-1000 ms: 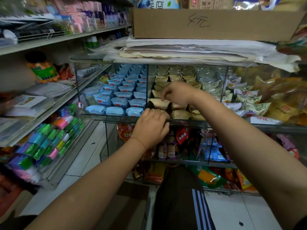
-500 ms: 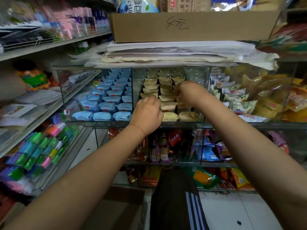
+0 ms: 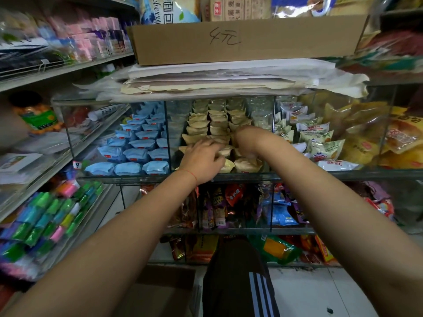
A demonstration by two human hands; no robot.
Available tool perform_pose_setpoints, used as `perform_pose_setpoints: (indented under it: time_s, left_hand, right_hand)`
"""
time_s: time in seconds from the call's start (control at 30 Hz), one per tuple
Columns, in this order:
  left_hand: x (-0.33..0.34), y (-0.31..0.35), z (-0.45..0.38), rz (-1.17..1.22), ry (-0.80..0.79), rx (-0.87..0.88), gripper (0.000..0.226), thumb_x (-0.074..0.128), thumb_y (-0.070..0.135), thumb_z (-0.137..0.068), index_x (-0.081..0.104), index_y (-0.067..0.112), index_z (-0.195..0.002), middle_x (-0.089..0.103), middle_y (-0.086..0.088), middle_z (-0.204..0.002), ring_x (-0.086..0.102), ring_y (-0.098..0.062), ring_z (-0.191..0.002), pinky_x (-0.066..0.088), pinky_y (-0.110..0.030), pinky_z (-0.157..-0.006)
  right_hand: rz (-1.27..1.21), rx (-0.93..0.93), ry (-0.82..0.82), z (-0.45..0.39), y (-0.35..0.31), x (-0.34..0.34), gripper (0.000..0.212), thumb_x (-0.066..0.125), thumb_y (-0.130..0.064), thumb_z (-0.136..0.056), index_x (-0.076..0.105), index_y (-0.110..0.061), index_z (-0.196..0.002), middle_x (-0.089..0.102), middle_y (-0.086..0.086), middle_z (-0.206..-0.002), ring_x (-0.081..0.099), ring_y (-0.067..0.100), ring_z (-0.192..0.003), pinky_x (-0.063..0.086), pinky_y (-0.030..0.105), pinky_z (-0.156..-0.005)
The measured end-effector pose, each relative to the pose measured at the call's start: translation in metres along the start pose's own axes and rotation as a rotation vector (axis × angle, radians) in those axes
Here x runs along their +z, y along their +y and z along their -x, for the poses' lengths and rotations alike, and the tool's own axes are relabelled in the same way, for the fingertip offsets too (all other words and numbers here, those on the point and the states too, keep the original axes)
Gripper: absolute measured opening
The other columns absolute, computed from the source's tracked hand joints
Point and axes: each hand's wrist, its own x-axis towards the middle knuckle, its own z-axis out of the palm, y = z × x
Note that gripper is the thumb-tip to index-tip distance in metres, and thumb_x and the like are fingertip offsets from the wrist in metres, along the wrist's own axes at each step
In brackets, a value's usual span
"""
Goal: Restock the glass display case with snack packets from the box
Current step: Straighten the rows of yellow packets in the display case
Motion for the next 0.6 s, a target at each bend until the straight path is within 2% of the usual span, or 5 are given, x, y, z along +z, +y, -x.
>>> perform_pose_setpoints:
  time_s: [0.13, 0.23, 0.33, 0.5, 0.6]
  left_hand:
    - [0.001, -0.003, -0.003, -0.019, 0.016, -0.002, 0.042, 0.046, 0.033, -0.094, 0.055, 0.028, -0.134, 0.049, 0.0, -0.141, 0.036, -0.022, -0.133, 0.026, -0.041, -0.108]
    - [0.0, -0.005, -0.003, -0.007, 0.073, -0.031, 0.042, 0.049, 0.03, -0.092, 0.055, 0.023, -0.133, 0.049, -0.004, -0.139, 0.037, -0.024, -0.131, 0.027, -0.039, -0.107]
    - [-0.004, -0.009, -0.006, 0.0, 0.12, -0.049, 0.045, 0.049, 0.026, -0.092, 0.052, 0.019, -0.136, 0.047, -0.007, -0.142, 0.038, -0.026, -0.132, 0.03, -0.038, -0.109]
    - [-0.007, -0.005, -0.021, -0.021, -0.067, -0.046, 0.05, 0.038, 0.034, -0.098, 0.038, 0.021, -0.147, 0.028, -0.001, -0.157, 0.024, -0.023, -0.143, 0.018, -0.036, -0.115]
    - [-0.003, -0.003, -0.029, -0.046, -0.11, -0.067, 0.051, 0.033, 0.04, -0.1, 0.038, 0.022, -0.147, 0.031, -0.002, -0.155, 0.027, -0.024, -0.141, 0.018, -0.036, -0.114]
  right_hand:
    - [0.0, -0.018, -0.001, -0.003, 0.0, 0.001, 0.024, 0.055, 0.004, -0.085, 0.064, 0.004, -0.108, 0.048, 0.006, -0.072, 0.051, 0.023, -0.077, 0.042, 0.027, -0.067]
    - [-0.06, 0.037, 0.06, -0.006, 0.002, -0.001, 0.026, 0.052, 0.002, -0.09, 0.062, 0.003, -0.114, 0.057, 0.013, -0.095, 0.054, 0.025, -0.084, 0.043, 0.027, -0.073]
    - [-0.141, 0.141, 0.138, -0.012, 0.005, -0.007, 0.032, 0.053, 0.003, -0.09, 0.059, 0.002, -0.121, 0.061, 0.018, -0.122, 0.061, 0.03, -0.107, 0.048, 0.031, -0.084]
    - [-0.161, 0.123, 0.114, -0.024, -0.003, 0.004, 0.037, 0.049, 0.0, -0.092, 0.054, -0.002, -0.129, 0.057, 0.017, -0.13, 0.058, 0.03, -0.116, 0.048, 0.034, -0.091]
    - [-0.129, 0.129, 0.097, -0.029, -0.004, 0.012, 0.035, 0.047, -0.004, -0.094, 0.055, -0.002, -0.128, 0.056, 0.016, -0.132, 0.056, 0.03, -0.118, 0.047, 0.035, -0.091]
